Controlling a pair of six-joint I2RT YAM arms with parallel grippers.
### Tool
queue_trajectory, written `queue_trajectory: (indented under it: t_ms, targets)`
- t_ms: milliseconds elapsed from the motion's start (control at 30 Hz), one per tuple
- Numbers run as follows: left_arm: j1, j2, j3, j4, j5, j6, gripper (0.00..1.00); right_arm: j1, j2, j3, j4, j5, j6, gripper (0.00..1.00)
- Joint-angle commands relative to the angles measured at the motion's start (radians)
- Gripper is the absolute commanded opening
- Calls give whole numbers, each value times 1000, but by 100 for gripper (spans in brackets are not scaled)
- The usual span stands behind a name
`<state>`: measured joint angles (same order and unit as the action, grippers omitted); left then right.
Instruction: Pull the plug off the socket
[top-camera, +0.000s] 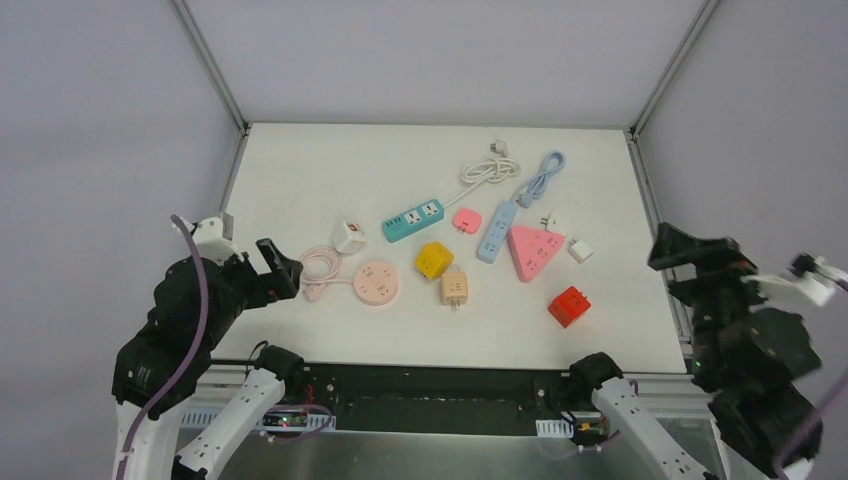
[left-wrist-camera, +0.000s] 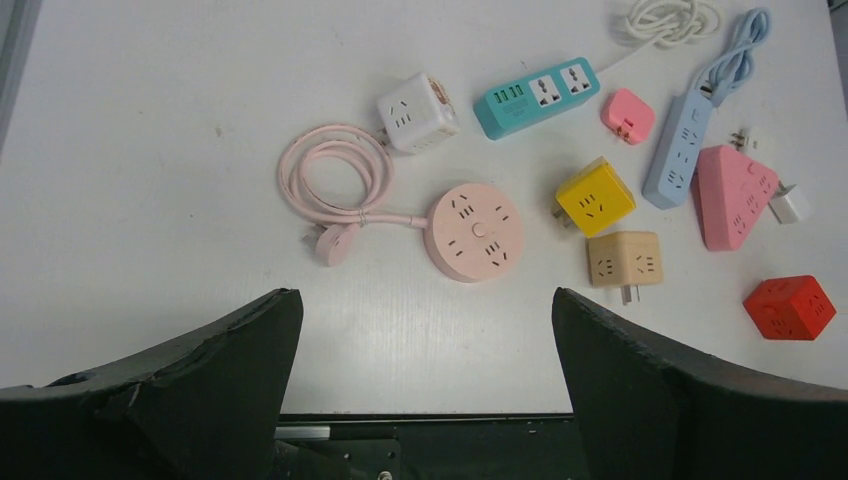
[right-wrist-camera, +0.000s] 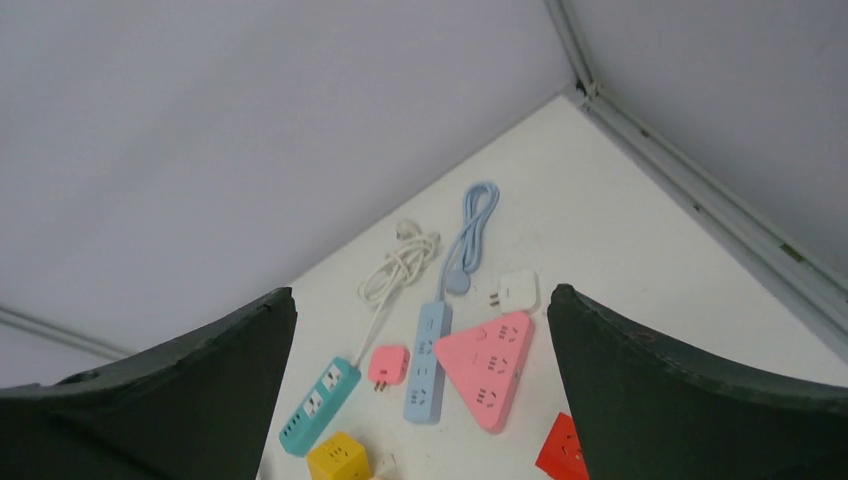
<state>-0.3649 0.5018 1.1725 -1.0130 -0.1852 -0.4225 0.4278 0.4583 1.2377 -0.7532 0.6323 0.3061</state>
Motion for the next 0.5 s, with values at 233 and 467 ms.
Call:
queue_trajectory:
  t_ms: [233, 467]
  targets:
    - [4, -142, 118, -85, -56, 56, 99, 0, -129, 291, -215, 218, -118, 100]
    - [4, -186, 112, -78, -89, 24, 99, 0, -111, 283, -236, 227, -123, 100]
